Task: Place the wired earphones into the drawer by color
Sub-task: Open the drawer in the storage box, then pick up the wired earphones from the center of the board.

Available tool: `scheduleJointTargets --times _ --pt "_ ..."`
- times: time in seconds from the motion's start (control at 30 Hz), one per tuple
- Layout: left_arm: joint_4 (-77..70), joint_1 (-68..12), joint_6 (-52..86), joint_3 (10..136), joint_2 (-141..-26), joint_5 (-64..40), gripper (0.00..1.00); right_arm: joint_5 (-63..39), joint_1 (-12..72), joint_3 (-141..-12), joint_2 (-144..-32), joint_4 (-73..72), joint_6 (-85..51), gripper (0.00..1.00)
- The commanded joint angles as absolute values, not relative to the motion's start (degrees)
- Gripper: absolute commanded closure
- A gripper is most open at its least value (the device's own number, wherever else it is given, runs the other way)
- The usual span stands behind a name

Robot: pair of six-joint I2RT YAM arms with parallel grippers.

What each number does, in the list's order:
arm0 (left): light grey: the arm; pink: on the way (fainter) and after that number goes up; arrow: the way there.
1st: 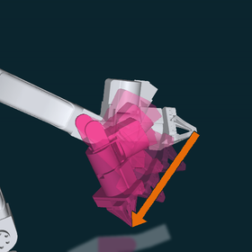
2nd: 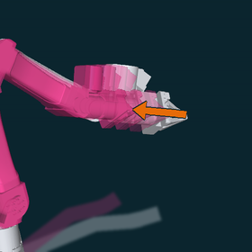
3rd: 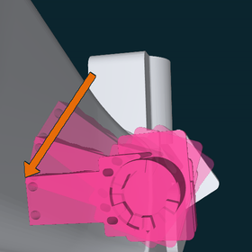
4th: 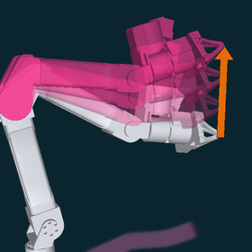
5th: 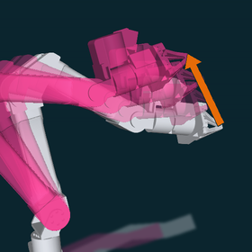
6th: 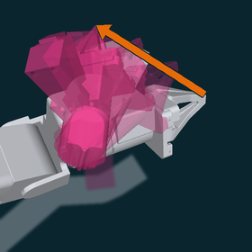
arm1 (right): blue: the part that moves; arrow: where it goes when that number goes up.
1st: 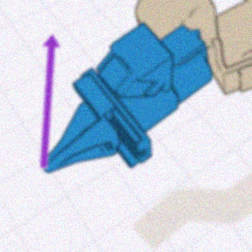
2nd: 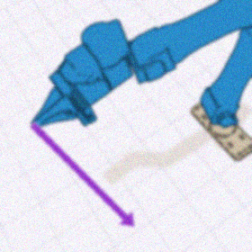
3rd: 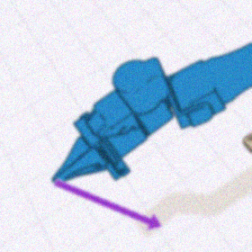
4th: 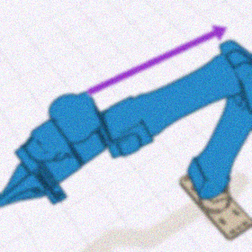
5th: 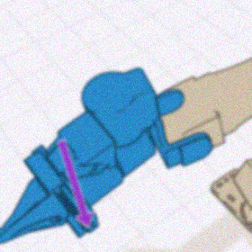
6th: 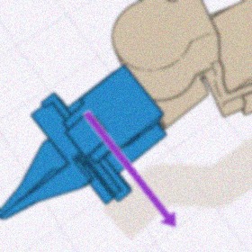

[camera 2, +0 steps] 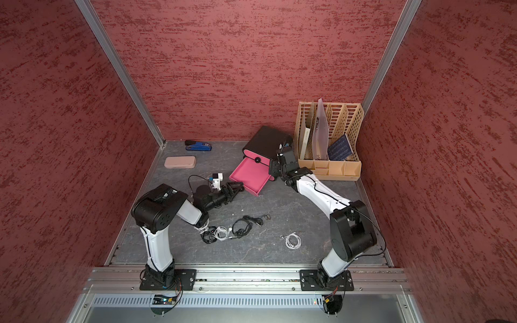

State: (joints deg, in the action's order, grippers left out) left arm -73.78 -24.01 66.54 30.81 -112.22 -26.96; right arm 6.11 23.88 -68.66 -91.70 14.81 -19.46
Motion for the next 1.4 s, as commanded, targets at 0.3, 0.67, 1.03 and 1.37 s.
scheduleJointTargets --times 0.3,0.67,1.03,1.37 --pt "-71.7 -22.3 62.7 27.7 -109.5 -27.4 0.22 -0.3 23.5 -60.1 -79.3 17.3 -19.2 0.28" --pt "-65.5 -20.2 58.6 23.2 -101.7 -26.7 0.0 -6.2 24.0 -53.6 -72.6 26.5 -21.6 0.28" --pt "-31.2 -19.1 42.4 23.6 -76.9 -22.4 0.0 -7.9 26.6 -47.4 -66.8 37.5 -29.0 0.3" --pt "5.0 -19.5 24.9 29.3 -51.3 -11.8 0.0 -5.8 32.4 -43.6 -64.8 45.1 -38.4 0.33"
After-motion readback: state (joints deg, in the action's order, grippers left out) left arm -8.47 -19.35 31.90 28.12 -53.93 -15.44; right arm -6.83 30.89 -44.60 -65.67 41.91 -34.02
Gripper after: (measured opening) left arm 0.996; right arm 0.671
